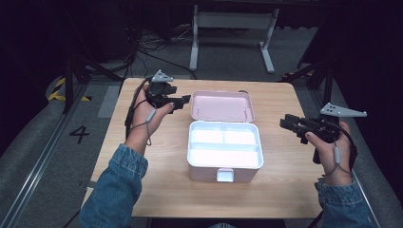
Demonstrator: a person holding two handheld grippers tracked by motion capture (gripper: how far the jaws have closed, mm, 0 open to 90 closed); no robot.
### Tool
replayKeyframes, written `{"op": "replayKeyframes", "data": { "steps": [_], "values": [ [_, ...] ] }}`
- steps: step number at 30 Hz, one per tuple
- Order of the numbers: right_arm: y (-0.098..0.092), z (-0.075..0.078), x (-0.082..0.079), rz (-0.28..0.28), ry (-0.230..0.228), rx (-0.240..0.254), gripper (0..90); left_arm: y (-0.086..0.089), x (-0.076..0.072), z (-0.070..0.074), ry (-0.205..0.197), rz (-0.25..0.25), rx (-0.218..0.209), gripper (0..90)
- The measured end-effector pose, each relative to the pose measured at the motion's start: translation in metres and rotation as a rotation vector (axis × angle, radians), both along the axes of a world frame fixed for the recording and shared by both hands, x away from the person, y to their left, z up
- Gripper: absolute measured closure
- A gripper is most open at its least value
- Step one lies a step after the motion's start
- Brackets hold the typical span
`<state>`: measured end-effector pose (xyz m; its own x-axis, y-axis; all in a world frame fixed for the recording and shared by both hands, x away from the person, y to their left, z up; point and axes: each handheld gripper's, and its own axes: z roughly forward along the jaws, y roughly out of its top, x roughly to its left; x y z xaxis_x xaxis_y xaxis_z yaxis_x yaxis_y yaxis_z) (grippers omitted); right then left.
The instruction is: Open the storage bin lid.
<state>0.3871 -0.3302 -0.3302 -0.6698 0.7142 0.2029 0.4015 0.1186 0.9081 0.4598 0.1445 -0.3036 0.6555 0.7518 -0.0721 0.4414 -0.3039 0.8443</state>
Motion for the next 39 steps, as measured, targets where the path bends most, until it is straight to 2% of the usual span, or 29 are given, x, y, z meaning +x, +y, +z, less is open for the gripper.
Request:
{"op": "replayKeyframes", "data": {
  "steps": [3,7,8,13,16,21,23,24,25,30,32,34,36,39],
  "values": [
    [0.001,-0.001,0.004,0.005,0.019,-0.01,57.8,0.007,-0.022,0.011,-0.025,-0.015,0.005,34.1],
    [0.001,0.001,0.009,0.018,0.033,-0.016,56.6,0.018,-0.047,0.019,-0.031,-0.042,0.028,32.9],
    [0.0,0.001,0.01,0.019,0.034,-0.018,56.4,0.021,-0.052,0.018,-0.032,-0.038,0.029,32.6],
    [-0.008,-0.001,0.013,0.014,0.047,-0.026,56.2,0.039,-0.071,0.008,-0.028,-0.016,0.111,31.0],
    [-0.015,-0.004,0.014,0.011,0.065,-0.034,55.8,0.048,-0.083,0.0,-0.008,-0.008,0.157,30.5],
    [-0.026,-0.007,0.012,0.001,0.102,-0.08,54.7,0.063,-0.098,-0.011,0.022,0.028,0.19,29.8],
    [-0.03,-0.009,0.011,-0.006,0.119,-0.101,54.4,0.069,-0.102,-0.016,0.05,0.039,0.202,29.7],
    [-0.03,-0.01,0.01,-0.009,0.133,-0.108,54.1,0.069,-0.102,-0.016,0.05,0.039,0.202,29.6],
    [-0.032,-0.012,0.01,-0.007,0.147,-0.125,54.0,0.073,-0.104,-0.023,0.069,0.045,0.218,29.3],
    [-0.031,-0.02,0.012,-0.015,0.212,-0.215,52.6,0.081,-0.103,-0.043,0.165,0.06,0.237,26.2],
    [-0.029,-0.025,0.014,-0.02,0.235,-0.259,51.5,0.083,-0.102,-0.051,0.214,0.087,0.267,26.3],
    [-0.028,-0.031,0.015,-0.023,0.26,-0.299,50.0,0.086,-0.1,-0.056,0.24,0.1,0.307,26.2],
    [-0.028,-0.035,0.016,-0.021,0.275,-0.317,49.3,0.089,-0.098,-0.061,0.267,0.102,0.313,25.9],
    [-0.029,-0.043,0.018,-0.024,0.315,-0.357,48.0,0.093,-0.096,-0.072,0.337,0.096,0.304,25.6]
  ]
}}
